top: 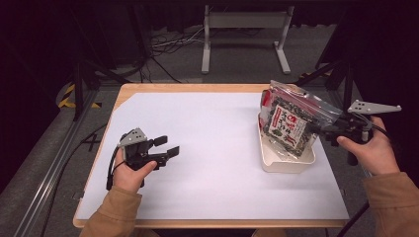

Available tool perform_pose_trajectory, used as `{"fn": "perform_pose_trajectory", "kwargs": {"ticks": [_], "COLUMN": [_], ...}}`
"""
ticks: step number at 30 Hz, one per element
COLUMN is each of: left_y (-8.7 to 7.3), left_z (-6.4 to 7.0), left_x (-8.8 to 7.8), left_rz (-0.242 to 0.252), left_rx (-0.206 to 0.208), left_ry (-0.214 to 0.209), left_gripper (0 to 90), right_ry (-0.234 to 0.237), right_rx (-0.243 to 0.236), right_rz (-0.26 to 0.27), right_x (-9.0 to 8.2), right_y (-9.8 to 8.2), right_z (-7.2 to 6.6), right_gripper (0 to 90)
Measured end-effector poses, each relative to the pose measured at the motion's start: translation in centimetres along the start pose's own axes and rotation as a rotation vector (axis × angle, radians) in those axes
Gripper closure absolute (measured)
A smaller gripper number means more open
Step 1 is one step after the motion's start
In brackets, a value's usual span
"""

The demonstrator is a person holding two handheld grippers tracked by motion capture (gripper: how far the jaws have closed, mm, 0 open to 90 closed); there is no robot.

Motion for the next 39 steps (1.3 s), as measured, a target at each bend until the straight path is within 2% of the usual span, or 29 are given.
{"fn": "perform_pose_trajectory", "kwargs": {"ticks": [5, 9, 14, 16, 18, 22, 25, 28, 30, 33, 35, 36, 39], "left_y": [-0.3, -0.5, -1.0, -1.2, -1.6, -2.6, -3.7, -4.6, -5.2, -5.8, -6.1, -6.5, -7.0], "left_z": [0.3, 0.7, 1.1, 1.2, 1.3, 1.1, 0.9, 0.7, 0.6, 0.4, 0.3, 0.3, 0.6], "left_x": [-0.4, -1.2, -2.5, -3.0, -3.8, -5.1, -6.1, -6.7, -7.1, -7.6, -7.7, -7.9, -7.8], "left_rz": [-0.01, -0.015, -0.017, -0.021, -0.022, -0.03, -0.034, -0.033, -0.028, -0.016, -0.012, -0.018, -0.004], "left_rx": [0.017, 0.029, 0.058, 0.062, 0.074, 0.072, 0.074, 0.078, 0.074, 0.07, 0.077, 0.098, 0.107], "left_ry": [0.005, 0.013, 0.032, 0.04, 0.054, 0.079, 0.11, 0.129, 0.134, 0.148, 0.162, 0.176, 0.175], "left_gripper": [29.0, 27.4, 26.0, 25.8, 25.1, 23.4, 21.1, 20.2, 20.1, 19.6, 19.3, 19.2, 19.1], "right_ry": [-0.087, -0.135, -0.142, -0.142, -0.138, -0.12, -0.083, -0.045, -0.043, -0.037, -0.054, -0.055, -0.059], "right_rx": [0.012, 0.01, -0.025, -0.029, -0.03, -0.021, 0.004, -0.005, -0.008, -0.012, -0.033, -0.045, -0.064], "right_rz": [0.055, 0.128, 0.163, 0.167, 0.178, 0.187, 0.187, 0.169, 0.159, 0.206, 0.209, 0.206, 0.215], "right_x": [-1.9, -3.8, -4.7, -4.8, -4.6, -3.6, -1.9, -0.4, 0.4, 1.1, 1.2, 1.3, 1.8], "right_y": [-1.6, -3.3, -5.0, -5.3, -6.1, -7.7, -9.8, -11.3, -12.2, -12.6, -12.5, -12.6, -12.7], "right_z": [0.0, -0.8, -3.0, -3.3, -4.2, -5.1, -5.7, -6.0, -6.2, -6.6, -6.7, -6.8, -7.2], "right_gripper": [32.3, 30.6, 30.7, 30.5, 30.5, 30.5, 30.5, 30.6, 30.2, 28.6, 30.7, 30.0, 28.2]}}
Point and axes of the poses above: each handheld gripper's, and its own axes: x roughly forward along the jaws, y roughly out of its top, z roughly to its right, the point moved 5 cm from there along x, roughly forward along the jaws, and after that the axes turned 9 degrees about x, right-handed, at the moved point
